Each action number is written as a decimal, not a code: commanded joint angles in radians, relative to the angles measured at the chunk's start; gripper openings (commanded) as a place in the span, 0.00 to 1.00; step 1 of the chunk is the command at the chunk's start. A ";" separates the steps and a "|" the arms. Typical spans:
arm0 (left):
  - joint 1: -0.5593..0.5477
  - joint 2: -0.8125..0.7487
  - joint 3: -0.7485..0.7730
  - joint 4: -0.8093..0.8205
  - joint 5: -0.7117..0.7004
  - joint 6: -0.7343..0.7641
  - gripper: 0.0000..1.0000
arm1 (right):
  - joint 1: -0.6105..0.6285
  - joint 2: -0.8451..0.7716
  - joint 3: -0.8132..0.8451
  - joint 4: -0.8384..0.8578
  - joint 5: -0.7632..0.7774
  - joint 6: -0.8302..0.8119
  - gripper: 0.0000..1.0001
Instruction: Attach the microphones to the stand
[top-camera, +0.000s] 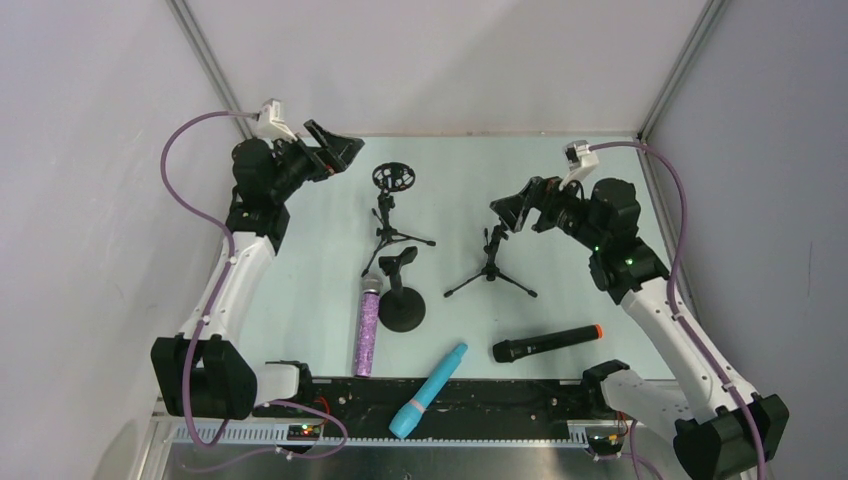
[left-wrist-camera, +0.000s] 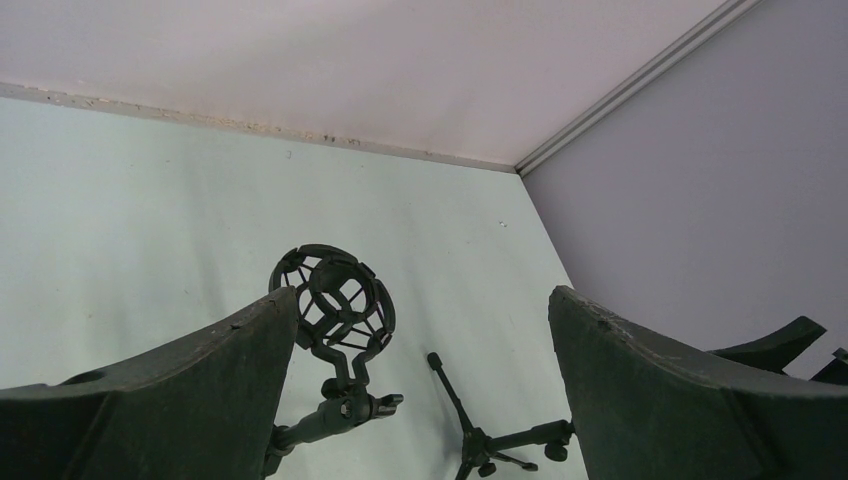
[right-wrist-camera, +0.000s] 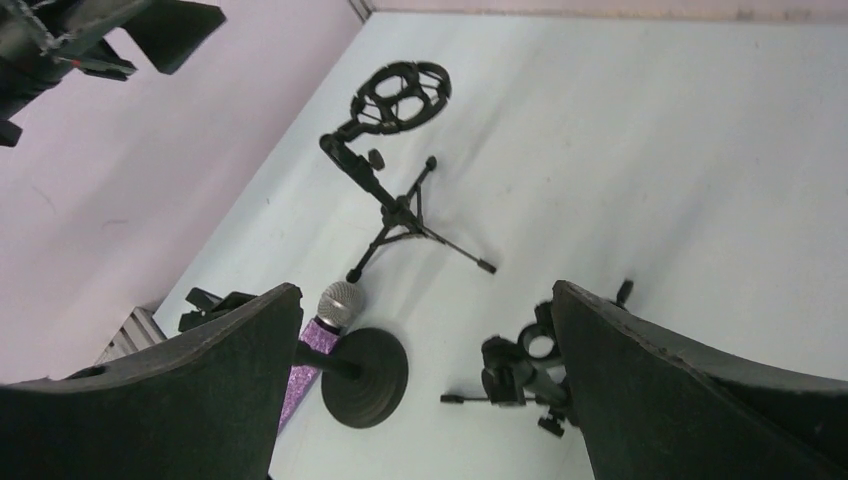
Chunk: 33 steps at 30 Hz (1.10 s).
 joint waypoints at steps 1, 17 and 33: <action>-0.009 -0.030 -0.001 0.038 0.007 0.019 0.98 | 0.016 0.016 0.007 0.207 -0.029 -0.075 0.98; -0.008 -0.040 0.003 0.037 0.014 0.015 0.98 | 0.071 -0.019 -0.231 0.528 0.068 -0.135 0.89; -0.116 -0.109 0.003 0.013 -0.069 0.148 0.98 | 0.070 -0.146 -0.231 0.315 0.137 -0.074 0.93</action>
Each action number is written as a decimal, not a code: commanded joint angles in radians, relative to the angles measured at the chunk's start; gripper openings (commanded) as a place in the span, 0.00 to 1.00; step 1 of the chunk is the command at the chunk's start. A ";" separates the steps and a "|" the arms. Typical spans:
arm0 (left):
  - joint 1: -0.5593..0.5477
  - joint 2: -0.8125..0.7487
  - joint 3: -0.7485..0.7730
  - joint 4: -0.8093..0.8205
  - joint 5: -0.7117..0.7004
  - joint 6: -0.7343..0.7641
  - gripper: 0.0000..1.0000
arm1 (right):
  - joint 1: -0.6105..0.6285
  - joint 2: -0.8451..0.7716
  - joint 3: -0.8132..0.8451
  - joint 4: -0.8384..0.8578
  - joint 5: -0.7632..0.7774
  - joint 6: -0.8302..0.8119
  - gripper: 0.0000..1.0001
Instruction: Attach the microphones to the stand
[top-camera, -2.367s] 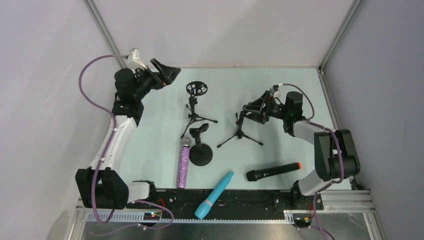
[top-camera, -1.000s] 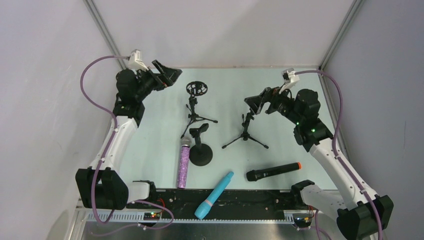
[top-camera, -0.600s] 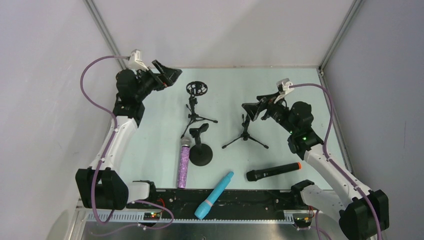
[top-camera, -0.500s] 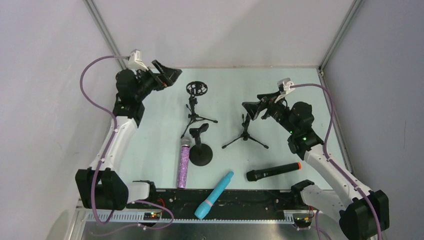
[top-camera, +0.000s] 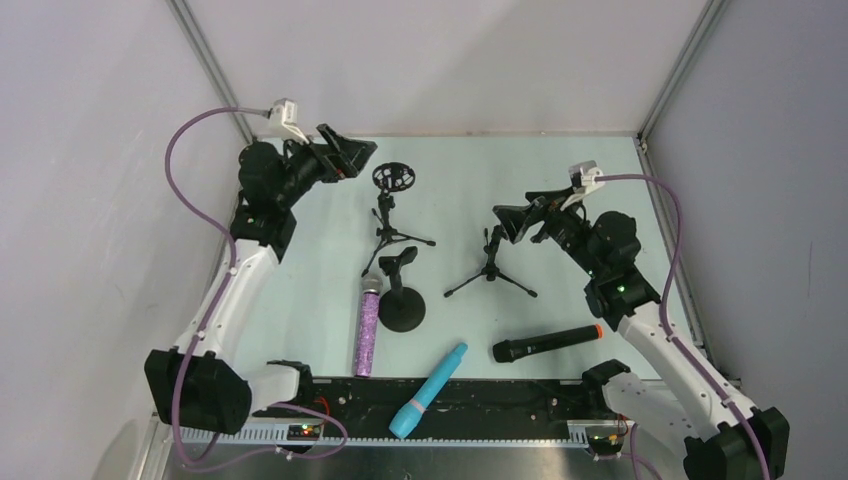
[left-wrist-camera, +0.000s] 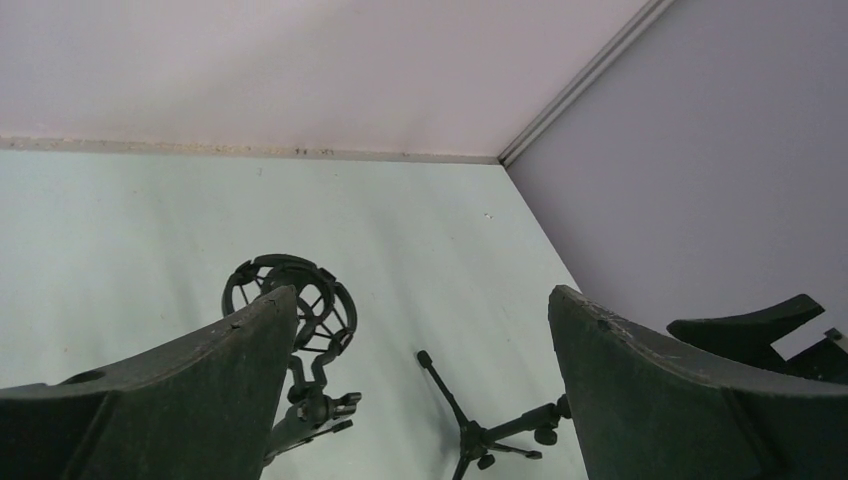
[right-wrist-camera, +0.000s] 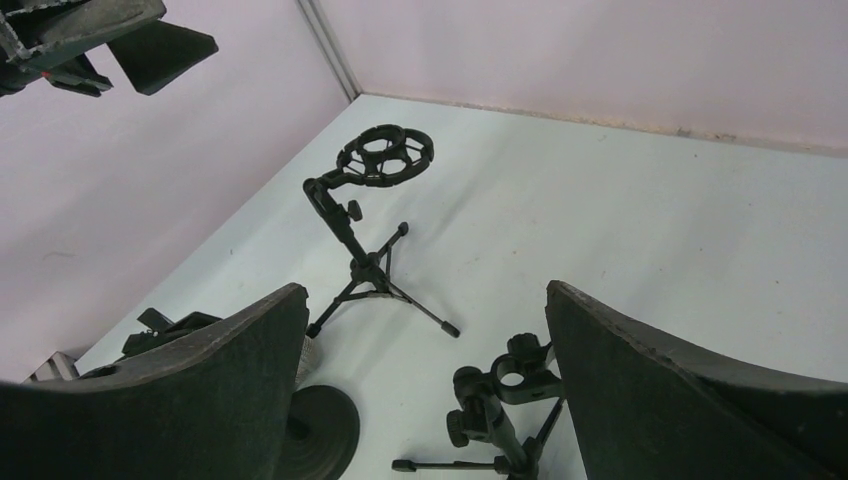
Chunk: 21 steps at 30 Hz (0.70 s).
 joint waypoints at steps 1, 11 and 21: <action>-0.069 -0.072 0.005 0.007 -0.068 0.113 0.98 | 0.004 -0.056 0.004 -0.070 0.036 0.026 0.93; -0.304 -0.125 0.016 -0.101 -0.263 0.354 0.98 | -0.010 -0.140 0.004 -0.272 0.119 0.085 0.93; -0.456 -0.115 0.021 -0.179 -0.378 0.484 0.98 | -0.078 -0.163 0.004 -0.359 0.106 0.163 0.95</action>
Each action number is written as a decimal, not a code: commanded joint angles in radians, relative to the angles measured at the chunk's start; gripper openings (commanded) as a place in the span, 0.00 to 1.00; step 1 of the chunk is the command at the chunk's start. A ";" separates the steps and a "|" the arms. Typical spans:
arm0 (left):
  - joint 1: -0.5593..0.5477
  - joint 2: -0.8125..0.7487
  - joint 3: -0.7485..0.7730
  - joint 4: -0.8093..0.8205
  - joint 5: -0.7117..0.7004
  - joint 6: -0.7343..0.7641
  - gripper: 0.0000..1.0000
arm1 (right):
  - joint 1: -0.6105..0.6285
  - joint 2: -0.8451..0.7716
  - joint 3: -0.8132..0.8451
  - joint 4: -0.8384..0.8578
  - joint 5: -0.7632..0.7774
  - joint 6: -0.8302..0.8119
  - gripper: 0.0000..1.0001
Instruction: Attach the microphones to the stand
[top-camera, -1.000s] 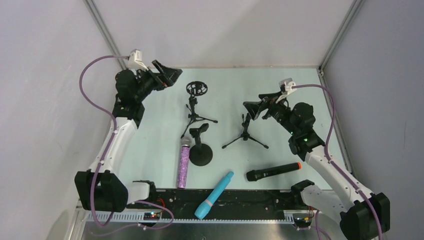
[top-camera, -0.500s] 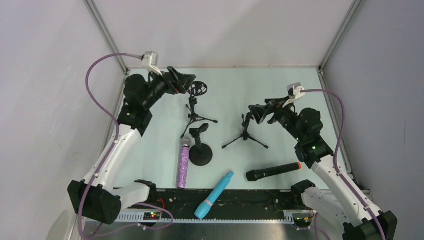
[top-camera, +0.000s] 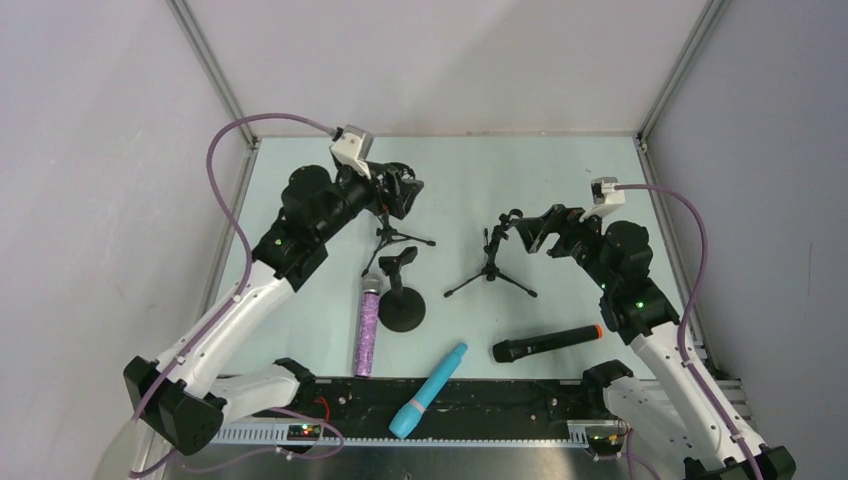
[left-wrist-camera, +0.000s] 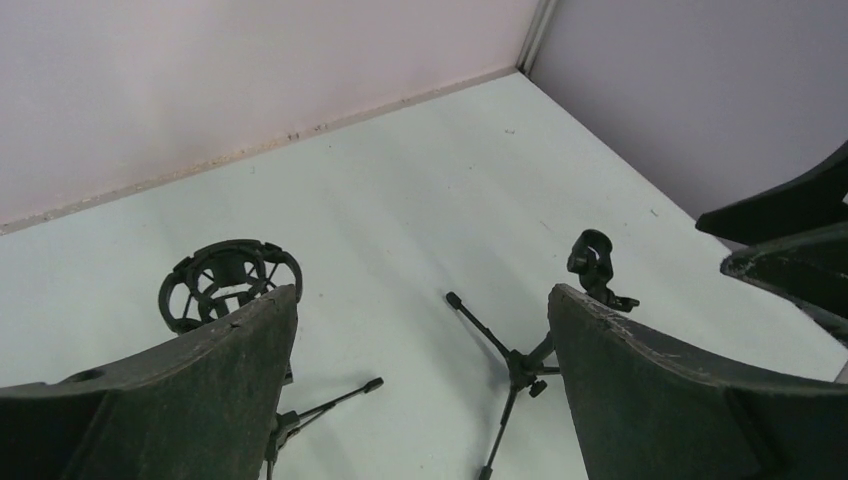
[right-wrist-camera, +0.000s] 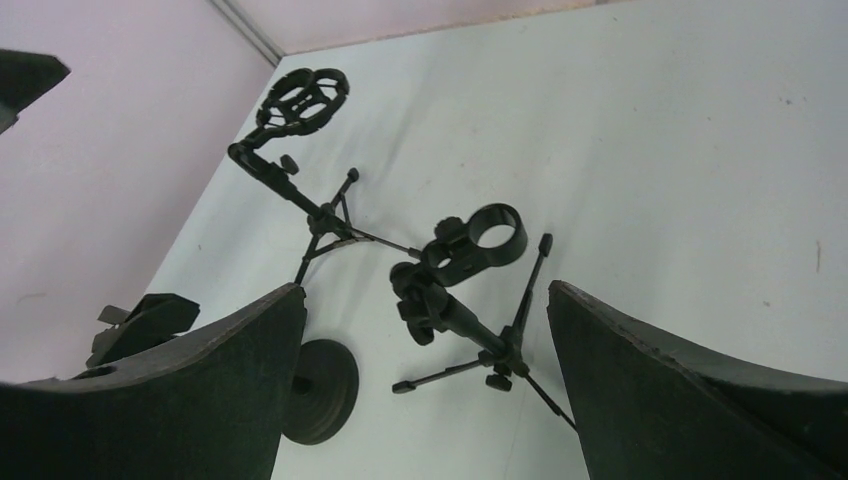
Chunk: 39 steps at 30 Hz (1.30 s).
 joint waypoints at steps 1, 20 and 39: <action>-0.074 -0.007 0.024 -0.034 -0.099 0.118 0.98 | -0.028 -0.012 0.004 -0.032 -0.006 0.050 0.95; -0.315 -0.130 -0.006 -0.077 -0.324 0.004 0.98 | -0.103 -0.065 0.004 -0.152 -0.085 0.062 0.96; -0.645 -0.218 -0.174 -0.260 -0.326 -0.140 0.98 | -0.128 -0.009 0.004 -0.164 -0.098 0.084 0.98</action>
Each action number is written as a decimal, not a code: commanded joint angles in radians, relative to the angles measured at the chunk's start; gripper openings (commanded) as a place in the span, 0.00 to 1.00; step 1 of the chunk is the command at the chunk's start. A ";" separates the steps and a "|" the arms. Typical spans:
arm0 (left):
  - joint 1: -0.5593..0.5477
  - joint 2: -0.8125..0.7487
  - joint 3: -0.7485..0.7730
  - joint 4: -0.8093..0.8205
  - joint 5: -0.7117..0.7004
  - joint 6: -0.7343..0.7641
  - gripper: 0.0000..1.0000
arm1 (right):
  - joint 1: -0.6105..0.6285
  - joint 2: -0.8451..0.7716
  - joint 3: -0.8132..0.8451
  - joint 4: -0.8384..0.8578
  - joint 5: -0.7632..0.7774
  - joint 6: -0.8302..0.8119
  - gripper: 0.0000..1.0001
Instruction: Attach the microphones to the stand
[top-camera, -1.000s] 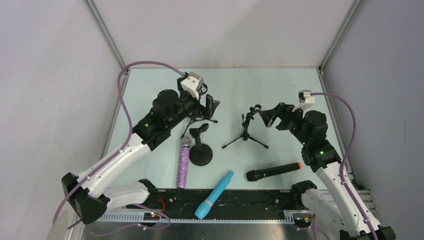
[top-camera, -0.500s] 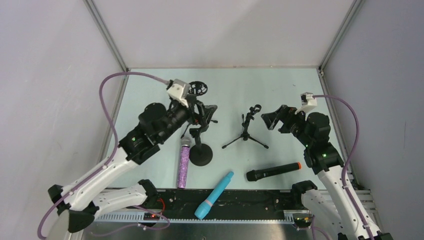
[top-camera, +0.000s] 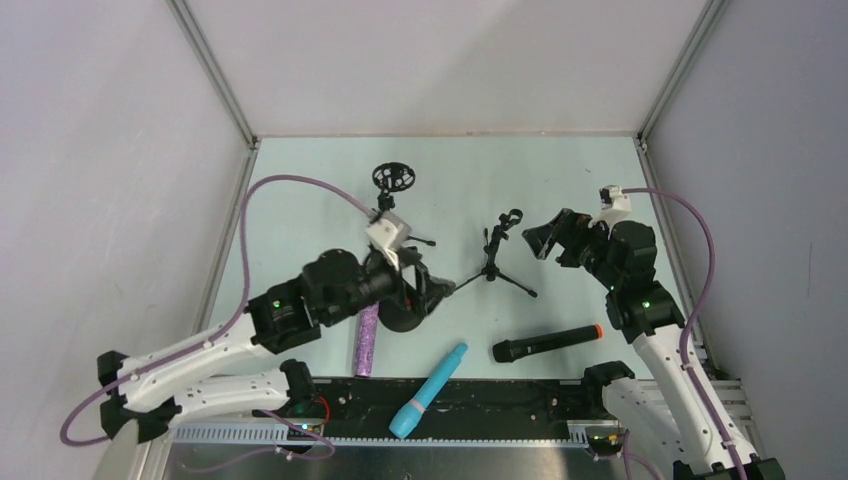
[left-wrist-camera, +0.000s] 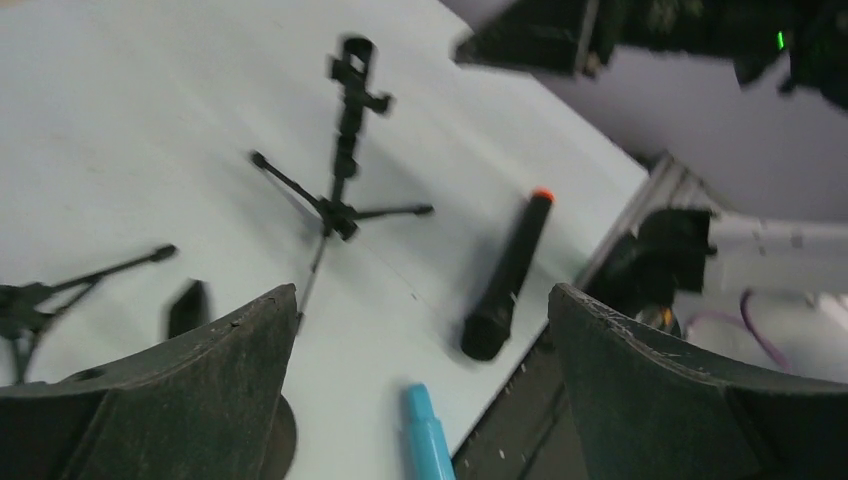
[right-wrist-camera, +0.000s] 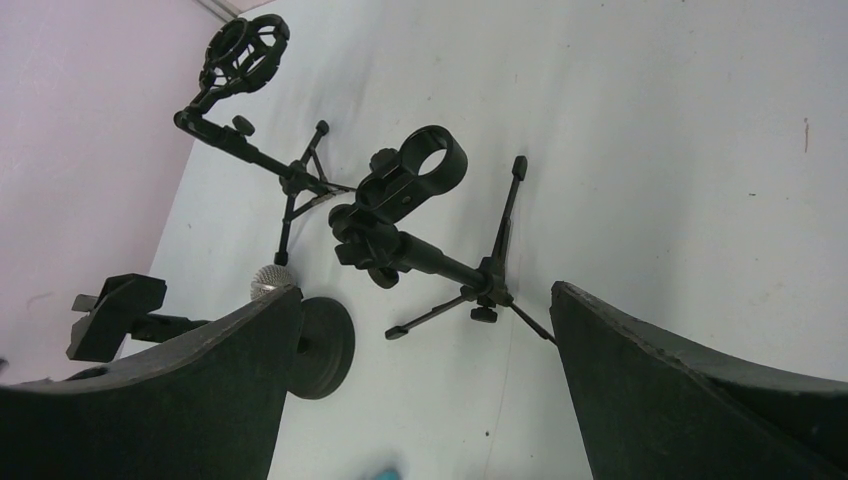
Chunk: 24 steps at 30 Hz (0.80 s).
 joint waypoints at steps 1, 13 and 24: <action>-0.112 0.065 -0.012 -0.056 -0.032 0.003 0.98 | -0.005 0.012 0.004 0.021 -0.009 0.012 0.98; -0.320 0.345 -0.003 -0.246 -0.178 -0.144 0.98 | -0.007 0.014 0.004 0.010 -0.017 0.006 0.98; -0.416 0.421 -0.092 -0.402 -0.141 -0.324 0.97 | -0.009 0.024 0.001 0.010 -0.029 0.008 0.97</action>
